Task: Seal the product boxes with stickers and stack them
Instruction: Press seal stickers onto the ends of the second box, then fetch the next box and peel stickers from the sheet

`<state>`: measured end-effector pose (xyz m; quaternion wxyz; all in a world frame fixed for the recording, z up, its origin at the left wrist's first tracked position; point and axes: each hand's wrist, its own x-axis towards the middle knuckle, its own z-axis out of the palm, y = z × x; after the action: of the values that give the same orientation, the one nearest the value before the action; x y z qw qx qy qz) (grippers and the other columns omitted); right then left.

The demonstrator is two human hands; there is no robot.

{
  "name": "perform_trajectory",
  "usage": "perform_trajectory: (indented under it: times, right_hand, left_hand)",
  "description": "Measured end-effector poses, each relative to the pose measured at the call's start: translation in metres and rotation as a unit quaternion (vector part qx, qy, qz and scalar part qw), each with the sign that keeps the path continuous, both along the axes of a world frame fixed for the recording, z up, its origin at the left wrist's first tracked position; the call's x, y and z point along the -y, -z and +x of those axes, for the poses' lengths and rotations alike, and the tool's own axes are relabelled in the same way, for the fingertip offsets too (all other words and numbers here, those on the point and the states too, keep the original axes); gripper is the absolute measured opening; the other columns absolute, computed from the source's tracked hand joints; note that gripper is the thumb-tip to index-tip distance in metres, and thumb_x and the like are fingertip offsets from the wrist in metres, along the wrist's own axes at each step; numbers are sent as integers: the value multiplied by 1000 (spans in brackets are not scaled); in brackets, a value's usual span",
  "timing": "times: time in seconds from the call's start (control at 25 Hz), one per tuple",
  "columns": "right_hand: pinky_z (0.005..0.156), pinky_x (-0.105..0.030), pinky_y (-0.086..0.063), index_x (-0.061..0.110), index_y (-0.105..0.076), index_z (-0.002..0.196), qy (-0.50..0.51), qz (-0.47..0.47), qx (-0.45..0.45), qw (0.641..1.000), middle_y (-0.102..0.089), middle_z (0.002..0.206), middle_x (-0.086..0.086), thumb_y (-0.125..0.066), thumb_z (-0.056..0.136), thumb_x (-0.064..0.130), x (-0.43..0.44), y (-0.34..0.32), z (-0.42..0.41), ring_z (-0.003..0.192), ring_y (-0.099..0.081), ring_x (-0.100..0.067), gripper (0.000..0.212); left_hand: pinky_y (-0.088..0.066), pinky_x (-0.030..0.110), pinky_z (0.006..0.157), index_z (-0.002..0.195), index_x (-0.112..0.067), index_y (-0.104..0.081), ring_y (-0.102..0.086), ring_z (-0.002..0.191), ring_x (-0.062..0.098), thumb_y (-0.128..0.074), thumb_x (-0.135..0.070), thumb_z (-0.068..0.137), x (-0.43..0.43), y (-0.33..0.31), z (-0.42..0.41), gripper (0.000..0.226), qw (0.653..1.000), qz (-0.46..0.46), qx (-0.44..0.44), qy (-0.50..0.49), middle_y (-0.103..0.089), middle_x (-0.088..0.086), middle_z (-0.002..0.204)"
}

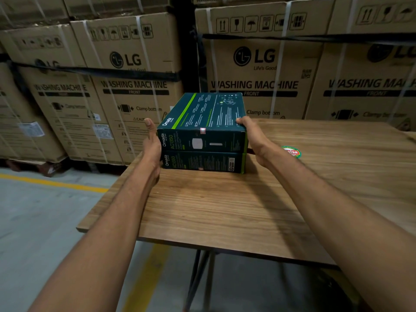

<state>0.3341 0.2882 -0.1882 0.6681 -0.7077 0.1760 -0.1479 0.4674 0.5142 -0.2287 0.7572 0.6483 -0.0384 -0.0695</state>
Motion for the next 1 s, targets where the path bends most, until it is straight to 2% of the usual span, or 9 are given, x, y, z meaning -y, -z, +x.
perform_trajectory:
  times: [0.08, 0.16, 0.32, 0.4, 0.48, 0.56, 0.68, 0.84, 1.0]
  right_hand:
    - [70, -30, -41, 14, -50, 137, -1, -2, -2, 1000, -63, 114, -8, -41, 108, 42, 0, -1, -1, 94, -58, -15, 42]
    - [70, -30, -40, 14, -49, 138, -2, -6, -2, 1000, -62, 118, -9, -41, 108, 42, 1, -1, -3, 95, -58, -15, 42]
    - [71, -28, -39, 16, -50, 140, -10, -13, -7, 1000, -62, 114, -2, -41, 109, 45, -1, -6, -11, 96, -57, -11, 43]
    - [83, -31, -43, 24, -53, 138, -15, 1, -8, 1000, -62, 119, 5, -38, 108, 56, -2, -6, -21, 106, -58, -11, 47]
    - [105, -42, -44, 29, -56, 137, -2, 14, -11, 1000, -59, 128, 8, -33, 105, 67, -3, -1, -34, 121, -54, -15, 54]
    - [109, -47, -45, 29, -65, 119, 51, -1, 8, 999, -65, 125, 8, -42, 104, 64, -7, 8, -50, 121, -57, -18, 44]
    - [98, -37, -54, 30, -68, 94, 124, -47, 54, 990, -71, 101, 10, -64, 102, 34, -14, 10, -91, 106, -67, -16, 10]
    - [68, -12, -52, 23, -71, 103, 83, -86, 86, 989, -74, 98, 4, -68, 98, 9, -30, 10, -169, 88, -69, -7, 14]
    - [62, -10, -46, 11, -73, 102, 68, -119, 111, 984, -75, 86, -7, -73, 93, 1, -33, 24, -239, 69, -64, -4, 14]
  left_hand:
    - [-36, 73, 113, 122, -30, -65, -63, 125, 35, -35, -103, 69, 1, -1, -1, 95, 1000, 7, 4, 5, -74, 10, 123]
    - [-39, 70, 113, 124, -27, -66, -65, 123, 34, -32, -97, 81, 1, -2, -3, 89, 1000, 9, 3, 3, -74, 12, 122]
    - [-50, 54, 108, 121, -18, -66, -67, 105, 25, -30, -75, 100, 1, -9, -14, 71, 1000, 22, 13, -12, -73, 9, 108]
    - [-50, 47, 107, 111, -22, -66, -66, 106, 22, -33, -64, 106, 2, -10, -27, 54, 998, 26, 23, -56, -71, 1, 108]
    - [-53, 38, 103, 118, -21, -66, -66, 114, 20, -37, -54, 110, 0, -10, -42, 44, 993, -4, 44, -114, -70, -3, 115]
    - [-55, 25, 88, 116, -22, -66, -70, 112, 18, -47, -39, 111, -2, -11, -62, 26, 979, -47, 77, -185, -71, -4, 112]
    - [-53, 19, 78, 104, -27, -62, -68, 96, 10, -58, -26, 106, -1, -18, -116, 5, 964, -87, 117, -220, -73, -1, 107]
    - [-52, 20, 76, 115, -22, -64, -68, 90, 8, -61, -15, 103, 13, -9, -206, 14, 975, -107, 129, -146, -73, 4, 107]
    - [-51, 16, 70, 112, -23, -64, -68, 83, 5, -60, -13, 104, 43, 3, -304, 13, 985, -93, 125, -76, -73, -2, 97]
